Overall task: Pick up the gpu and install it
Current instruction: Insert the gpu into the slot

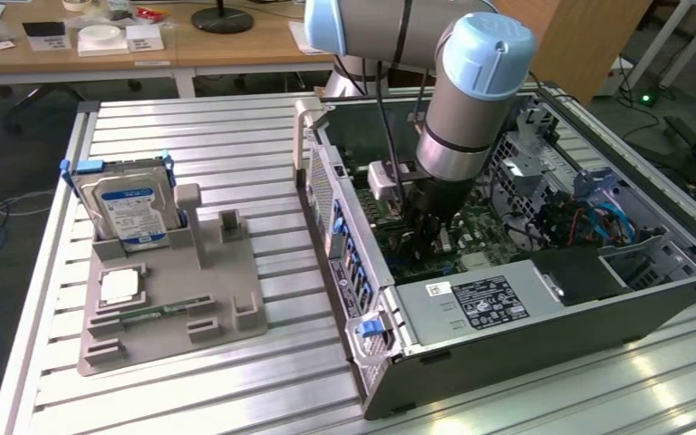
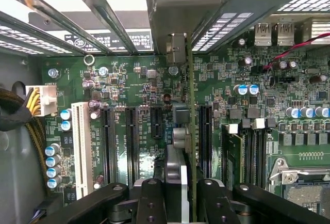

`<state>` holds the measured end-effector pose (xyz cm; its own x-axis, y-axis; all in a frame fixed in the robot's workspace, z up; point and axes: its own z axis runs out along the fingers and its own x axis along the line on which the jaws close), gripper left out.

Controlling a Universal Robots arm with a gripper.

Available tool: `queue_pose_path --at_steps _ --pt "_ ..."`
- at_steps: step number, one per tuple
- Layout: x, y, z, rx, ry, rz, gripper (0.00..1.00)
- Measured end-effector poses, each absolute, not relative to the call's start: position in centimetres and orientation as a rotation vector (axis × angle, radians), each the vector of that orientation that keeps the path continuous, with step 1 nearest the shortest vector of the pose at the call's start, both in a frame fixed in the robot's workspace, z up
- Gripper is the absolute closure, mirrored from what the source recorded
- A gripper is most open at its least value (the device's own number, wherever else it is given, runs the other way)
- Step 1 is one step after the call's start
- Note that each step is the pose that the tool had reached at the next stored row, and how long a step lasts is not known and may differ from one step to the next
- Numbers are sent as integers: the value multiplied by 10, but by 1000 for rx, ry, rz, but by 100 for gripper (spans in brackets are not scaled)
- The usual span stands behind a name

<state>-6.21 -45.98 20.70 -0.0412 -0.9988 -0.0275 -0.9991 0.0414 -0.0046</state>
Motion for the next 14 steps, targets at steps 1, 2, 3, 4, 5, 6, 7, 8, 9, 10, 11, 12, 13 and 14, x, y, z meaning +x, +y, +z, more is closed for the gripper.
queue_pose_path --at_steps 1,2,3,4,5,6,7,8,9,10,11,12,13,14 --pt "-62 -460 207 -2159 2250 25 71" --pt "-62 -460 207 -2158 2250 26 71" --pt "-62 -460 207 -2158 2250 25 71" --pt "-62 -460 207 -2159 2250 24 71" --pt "-62 -460 207 -2159 2249 24 64" --pt "-62 -460 208 -2159 2249 23 64" --pt "-62 -460 208 -2159 2248 22 64" --pt "-62 -460 209 -2159 2248 22 64" --pt "-62 -460 211 -2159 2247 21 64" --pt "-62 -460 212 -2158 2246 19 64" --pt "-62 -460 213 -2158 2245 18 64" --pt "-62 -460 215 -2157 2245 17 64" --pt "-63 -460 216 -2157 2244 15 64" --pt "-63 -460 218 -2156 2243 13 64"
